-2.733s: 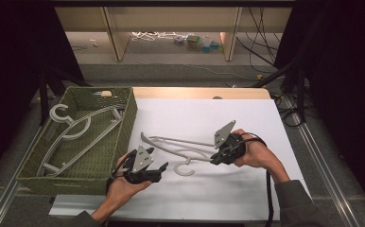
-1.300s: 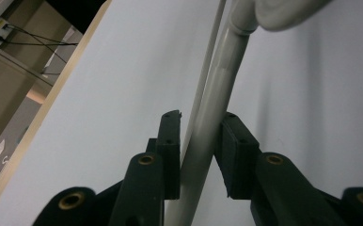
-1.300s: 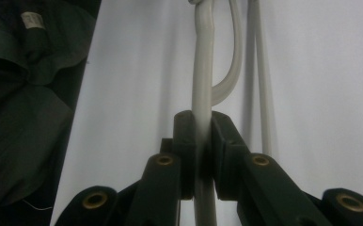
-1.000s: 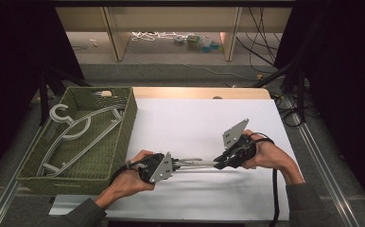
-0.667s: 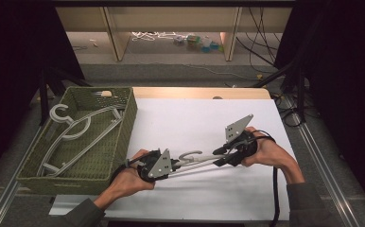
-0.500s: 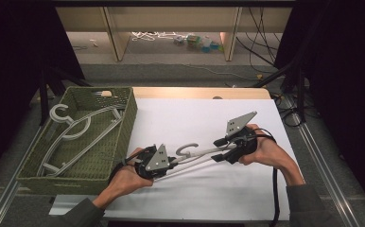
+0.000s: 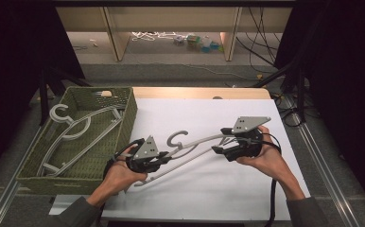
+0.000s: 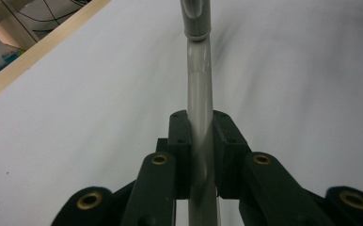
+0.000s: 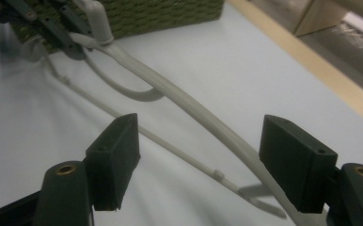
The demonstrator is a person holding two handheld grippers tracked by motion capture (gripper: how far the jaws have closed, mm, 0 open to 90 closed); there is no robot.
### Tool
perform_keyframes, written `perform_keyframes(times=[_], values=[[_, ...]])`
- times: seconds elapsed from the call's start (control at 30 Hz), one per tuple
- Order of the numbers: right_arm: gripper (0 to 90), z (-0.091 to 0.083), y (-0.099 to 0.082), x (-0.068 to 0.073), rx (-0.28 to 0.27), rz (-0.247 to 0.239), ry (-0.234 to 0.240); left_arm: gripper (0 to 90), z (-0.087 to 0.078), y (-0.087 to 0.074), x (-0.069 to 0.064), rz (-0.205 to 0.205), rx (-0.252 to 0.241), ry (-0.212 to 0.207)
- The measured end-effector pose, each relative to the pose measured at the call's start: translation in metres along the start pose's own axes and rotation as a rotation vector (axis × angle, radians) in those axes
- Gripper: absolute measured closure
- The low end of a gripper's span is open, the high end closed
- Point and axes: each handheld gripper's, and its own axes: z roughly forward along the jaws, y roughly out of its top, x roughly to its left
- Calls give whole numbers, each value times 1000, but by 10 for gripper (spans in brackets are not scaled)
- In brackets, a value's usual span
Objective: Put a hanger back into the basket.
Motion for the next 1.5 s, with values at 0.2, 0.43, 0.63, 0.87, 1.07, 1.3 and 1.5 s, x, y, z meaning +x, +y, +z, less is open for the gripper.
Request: perform_keyframes(times=[0.2,0.43,0.63,0.87,1.07,1.3,1.5], values=[[278,-7,-9,9,-75,49,-89,795,-7,0,5,-93,-49,7],[244,-12,-15,20,-123,61,-151,795,-20,4,10,-163,-89,1],[237,-13,-28,31,-131,78,-154,795,-32,5,15,-249,-126,-28],[216,-16,-45,38,-167,134,-170,796,-49,3,18,-338,-179,-65],[212,-17,-54,42,-184,143,-183,795,-61,1,24,-384,-216,-64],[206,-17,-58,46,-190,143,-190,795,-72,-1,25,-415,-241,-67],[205,-18,-60,50,-183,151,-179,795,-82,-4,24,-443,-254,-86]])
